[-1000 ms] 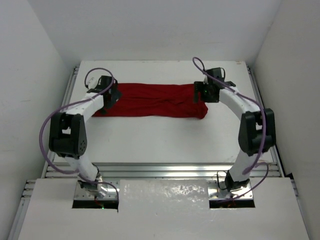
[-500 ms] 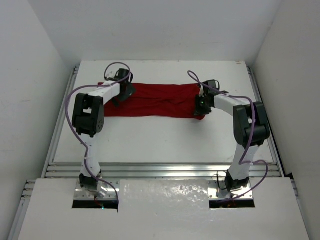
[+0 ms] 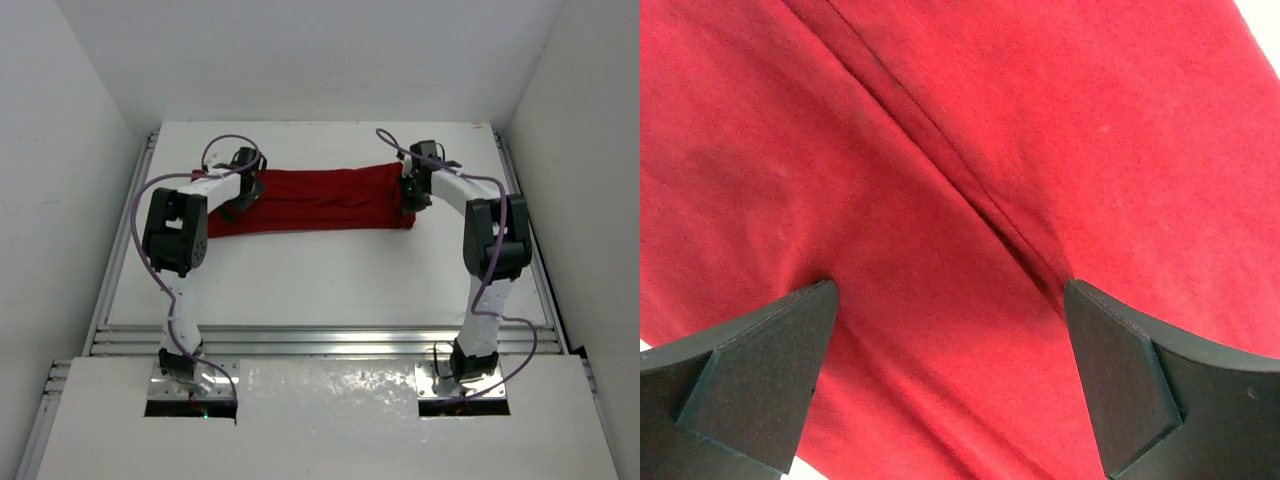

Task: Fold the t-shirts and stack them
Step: Fold the other side of the tshirt into a rectangle, then rotate the tshirt 90 degrees

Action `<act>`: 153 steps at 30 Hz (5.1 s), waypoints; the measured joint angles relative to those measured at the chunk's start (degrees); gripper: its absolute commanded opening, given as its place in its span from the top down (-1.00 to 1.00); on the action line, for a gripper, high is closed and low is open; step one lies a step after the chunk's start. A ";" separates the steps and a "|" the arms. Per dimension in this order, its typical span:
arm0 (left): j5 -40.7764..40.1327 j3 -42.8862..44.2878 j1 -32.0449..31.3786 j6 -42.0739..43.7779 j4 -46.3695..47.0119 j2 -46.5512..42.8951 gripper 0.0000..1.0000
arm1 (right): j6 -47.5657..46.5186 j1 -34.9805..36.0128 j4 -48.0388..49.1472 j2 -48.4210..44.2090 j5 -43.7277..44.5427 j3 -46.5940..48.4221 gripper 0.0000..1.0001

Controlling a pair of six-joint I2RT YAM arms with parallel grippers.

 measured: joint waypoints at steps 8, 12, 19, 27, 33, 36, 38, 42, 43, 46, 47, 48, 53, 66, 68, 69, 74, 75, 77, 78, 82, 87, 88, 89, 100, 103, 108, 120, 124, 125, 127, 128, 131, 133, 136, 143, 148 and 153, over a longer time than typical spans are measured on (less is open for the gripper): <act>-1.40 -5.25 0.07 1.95 2.08 -3.10 -0.94 | -3.15 -2.05 -9.94 6.25 -3.72 5.73 0.61; -1.05 -6.67 0.24 4.20 2.25 -4.09 -0.94 | -2.69 -2.36 -13.68 6.64 -3.98 6.27 0.14; 0.81 -7.61 0.33 7.32 1.97 -6.60 -0.98 | -0.17 -2.97 -16.79 2.25 -2.91 9.68 -0.08; 2.14 -7.89 0.31 8.00 2.14 -17.18 -0.99 | 0.90 3.13 -7.32 -3.89 -2.60 10.71 -0.29; 3.26 -10.01 0.28 7.50 3.65 -24.30 -0.99 | 6.32 7.72 0.11 1.22 -3.61 8.13 0.12; 4.37 -13.55 0.26 7.48 4.70 -26.21 -0.99 | 9.68 7.37 2.40 5.05 -4.50 9.07 0.06; 5.14 -14.75 0.26 7.56 4.48 -25.97 -0.99 | 11.91 6.99 2.71 8.11 -4.90 11.34 0.02; 6.05 -15.08 0.24 7.69 4.04 -25.16 -0.99 | 16.72 6.64 3.89 11.41 -6.05 13.86 -0.08; 6.23 -15.13 0.24 7.78 4.13 -25.16 -0.99 | 17.81 6.67 4.28 11.39 -6.49 13.33 -0.10; 6.69 -15.30 0.24 8.00 4.68 -25.14 -0.99 | 21.35 6.78 7.61 10.36 -8.83 9.86 -0.08; 6.88 -15.30 0.24 8.02 4.68 -25.14 -0.99 | 22.40 6.88 8.13 10.05 -9.57 8.72 -0.06; 7.17 -15.30 0.20 8.09 4.79 -25.14 -0.99 | 23.21 7.02 8.41 10.01 -9.99 8.09 -0.01; 8.26 -15.78 0.20 8.46 5.77 -24.98 -0.99 | 26.16 7.63 9.77 10.01 -11.87 7.56 0.43; 9.42 -17.27 0.13 9.53 6.78 -24.52 -0.99 | 29.64 9.09 9.88 10.29 -12.33 11.61 1.00; 9.51 -17.57 0.13 9.53 7.08 -24.52 -0.99 | 29.64 9.27 9.81 11.06 -12.48 15.26 1.00; 9.55 -17.73 0.13 9.55 7.17 -24.52 -0.99 | 29.64 9.31 9.35 11.89 -12.90 17.88 1.00; 9.70 -18.10 0.13 9.70 7.23 -24.48 -0.99 | 29.29 9.31 9.33 17.57 -14.80 28.87 0.23; 9.70 -18.10 0.13 9.75 7.26 -24.48 -0.99 | 28.92 9.31 9.05 19.06 -15.10 30.88 0.03; 9.64 -18.10 0.13 9.75 7.23 -24.48 -0.99 | 28.35 9.29 8.81 21.57 -15.28 33.90 -0.07; 9.46 -18.21 0.15 9.75 7.28 -24.48 -0.99 | 27.89 9.27 8.52 22.69 -15.37 35.12 -0.11; 7.74 -19.50 0.15 8.92 7.15 -24.74 -0.99 | 27.30 8.57 6.51 25.35 -16.46 39.91 -0.30; -0.04 -22.73 0.26 2.01 1.60 -28.57 -0.99 | 22.40 6.71 4.17 19.23 -15.93 36.61 -0.98; -2.10 -23.19 0.46 0.00 -0.39 -29.83 -0.99 | 21.46 6.40 3.76 15.43 -14.88 32.02 -0.98; -3.50 -23.65 0.76 -1.55 -1.88 -30.99 -0.99 | 19.98 5.97 4.52 10.88 -13.64 25.81 -0.98; -5.44 -29.00 12.87 -4.24 -4.87 -25.27 -0.97 | 16.74 -7.45 6.86 -26.12 -13.49 -24.96 -0.97; -4.13 -28.50 13.05 -1.99 -3.54 -21.79 -0.96 | 15.76 -7.17 9.53 -23.41 -16.13 -26.27 -0.96; -1.88 -26.12 14.05 0.74 -1.49 -20.35 -0.71 | 14.34 -6.84 15.67 -13.86 -20.61 -26.08 -0.91; -3.41 -21.51 14.62 1.92 -3.63 -15.65 -0.71 | 13.86 -6.84 22.58 -10.38 -20.76 -25.20 -0.83; -3.78 -21.29 15.34 2.75 -2.99 -15.63 -0.56 | 13.86 -6.84 23.06 -10.32 -20.65 -25.22 -0.82; -3.52 -21.35 15.65 2.97 -2.60 -15.61 -0.52 | 13.86 -6.84 23.04 -10.32 -20.63 -25.22 -0.82; -2.97 -21.90 16.11 3.28 -1.14 -15.54 -0.43 | 13.84 -6.84 23.04 -10.32 -20.61 -25.22 -0.81; -2.71 -22.45 16.35 3.28 -0.28 -15.52 -0.28 | 13.84 -6.84 23.02 -10.32 -20.61 -25.22 -0.80; -2.34 -23.61 16.46 3.04 2.75 -15.47 0.00 | 13.88 -6.84 23.04 -10.32 -20.81 -25.22 -0.78; -1.81 -23.93 16.44 2.86 4.72 -15.41 0.43 | 13.92 -6.84 23.12 -10.34 -21.00 -25.35 -0.77; -0.83 -24.00 16.44 2.71 7.54 -15.04 0.85 | 14.32 -6.86 23.39 -10.34 -21.22 -25.57 -0.60; -0.61 -23.56 16.44 2.89 7.96 -14.75 1.00 | 15.02 -6.82 21.90 -10.19 -20.11 -26.23 1.00; -0.70 -21.73 16.44 3.04 5.75 -13.86 1.00 | 15.26 -6.71 18.97 -10.97 -16.61 -25.33 1.00; -1.57 -18.71 16.44 2.82 2.14 -12.22 1.00 | 13.38 -8.41 11.41 -10.27 -15.21 -19.08 1.00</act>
